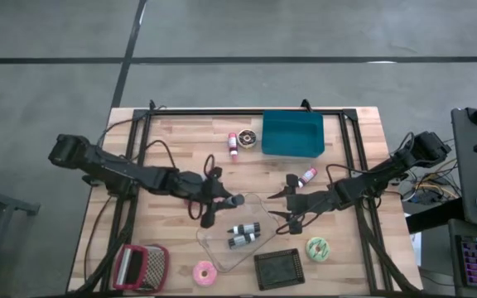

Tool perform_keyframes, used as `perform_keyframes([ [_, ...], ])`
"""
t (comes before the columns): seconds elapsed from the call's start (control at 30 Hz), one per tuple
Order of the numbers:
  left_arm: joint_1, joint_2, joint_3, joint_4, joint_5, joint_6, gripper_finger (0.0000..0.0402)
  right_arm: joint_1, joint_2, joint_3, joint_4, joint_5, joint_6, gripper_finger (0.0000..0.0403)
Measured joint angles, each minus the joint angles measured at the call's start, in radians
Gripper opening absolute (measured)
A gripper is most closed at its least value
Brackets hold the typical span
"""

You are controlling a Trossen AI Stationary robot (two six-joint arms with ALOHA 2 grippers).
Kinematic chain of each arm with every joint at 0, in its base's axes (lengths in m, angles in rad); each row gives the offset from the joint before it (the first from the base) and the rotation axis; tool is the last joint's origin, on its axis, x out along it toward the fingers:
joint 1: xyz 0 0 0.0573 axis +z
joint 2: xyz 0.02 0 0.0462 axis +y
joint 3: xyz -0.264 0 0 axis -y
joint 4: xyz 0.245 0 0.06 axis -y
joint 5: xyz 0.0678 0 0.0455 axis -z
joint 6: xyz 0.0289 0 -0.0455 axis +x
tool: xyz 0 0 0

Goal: Pick & Place Food Item
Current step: Put the black food coloring bottle into the transparent bin

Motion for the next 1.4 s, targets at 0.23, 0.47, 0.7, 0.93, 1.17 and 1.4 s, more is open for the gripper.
perform_keyframes([
  [0.23, -0.005, 0.148, 0.047, -0.027, 0.042, -0.044, 0.0106, 0.000, 0.000, 0.000, -0.002, 0.000, -0.005, 0.0208],
  [0.47, -0.031, 0.251, 0.194, -0.211, 0.057, -0.016, 0.0106, 0.000, 0.000, 0.000, -0.011, 0.000, -0.011, 0.0208],
  [0.7, -0.046, 0.293, 0.315, -0.403, 0.052, 0.020, 0.0106, 0.001, 0.000, 0.000, -0.018, 0.000, -0.011, 0.0208],
  [0.93, -0.066, 0.293, 0.400, -0.451, 0.049, 0.030, 0.0106, 0.002, 0.000, 0.000, -0.026, 0.000, -0.011, 0.0208],
  [1.17, -0.087, 0.294, 0.417, -0.450, 0.049, 0.031, 0.0106, 0.002, 0.000, 0.000, -0.033, -0.001, -0.011, 0.0208],
  [1.4, -0.090, 0.349, 0.417, -0.443, 0.069, 0.018, 0.0106, 0.001, 0.000, 0.000, -0.033, -0.001, -0.014, 0.0208],
])
